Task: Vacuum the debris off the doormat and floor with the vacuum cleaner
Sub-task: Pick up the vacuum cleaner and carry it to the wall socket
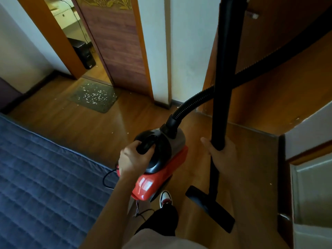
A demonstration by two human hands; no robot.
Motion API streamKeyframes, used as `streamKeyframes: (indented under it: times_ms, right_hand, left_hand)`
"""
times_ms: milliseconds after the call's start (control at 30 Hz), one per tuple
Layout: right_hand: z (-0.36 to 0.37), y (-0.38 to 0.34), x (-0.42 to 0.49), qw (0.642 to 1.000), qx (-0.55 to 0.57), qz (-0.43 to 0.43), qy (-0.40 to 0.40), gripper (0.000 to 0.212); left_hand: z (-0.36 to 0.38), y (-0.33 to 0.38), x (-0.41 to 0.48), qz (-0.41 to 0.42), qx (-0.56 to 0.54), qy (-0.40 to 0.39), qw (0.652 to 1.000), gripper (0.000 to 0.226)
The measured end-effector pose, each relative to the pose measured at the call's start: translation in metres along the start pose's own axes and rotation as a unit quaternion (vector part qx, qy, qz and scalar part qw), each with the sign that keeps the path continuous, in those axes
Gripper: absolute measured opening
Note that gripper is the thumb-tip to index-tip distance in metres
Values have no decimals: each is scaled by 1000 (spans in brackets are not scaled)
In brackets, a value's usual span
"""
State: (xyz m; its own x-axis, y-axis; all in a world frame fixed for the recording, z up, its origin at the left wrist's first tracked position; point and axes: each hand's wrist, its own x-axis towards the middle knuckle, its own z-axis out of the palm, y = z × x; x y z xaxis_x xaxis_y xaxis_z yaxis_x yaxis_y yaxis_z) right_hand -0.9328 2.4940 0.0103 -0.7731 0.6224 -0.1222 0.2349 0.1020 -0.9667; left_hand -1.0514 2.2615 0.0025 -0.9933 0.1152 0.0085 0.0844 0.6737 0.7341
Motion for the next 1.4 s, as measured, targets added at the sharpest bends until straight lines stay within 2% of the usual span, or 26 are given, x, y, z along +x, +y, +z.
streamKeyframes:
  times_ms: [100,533,700,833,1100,1233,1333,1400]
  right_hand:
    - [35,-20,58,1000,-20,-8,-10,32]
    - [138,-66,224,996,-17,-59,-71,37]
    - [167,-75,294,991,-29,-80,-100,38]
    - [201,-82,361,983,-41,-107,-141,35]
    - [287,-143,510,946,-24,-185,-265,48]
    - [338,-171,556,931,-1,-196,-308,32]
    - [375,-182,575,914,14,-199,-354,29]
    - [399,-188,582,903,27,-196,-381,36]
  left_hand:
    - [1,1,60,0,8,-7,1000,17]
    - [-1,-1,234,-23,-9,39,999,20]
    - [5,-2,293,-63,-21,68,995,33]
    - [8,-1,346,-88,-17,89,992,34]
    - [2,9,459,-144,19,166,975,35]
    - [-13,6,500,-187,36,234,953,38]
    - [-28,1,516,-224,46,277,933,29]
    - [-39,-6,523,-237,50,316,917,28]
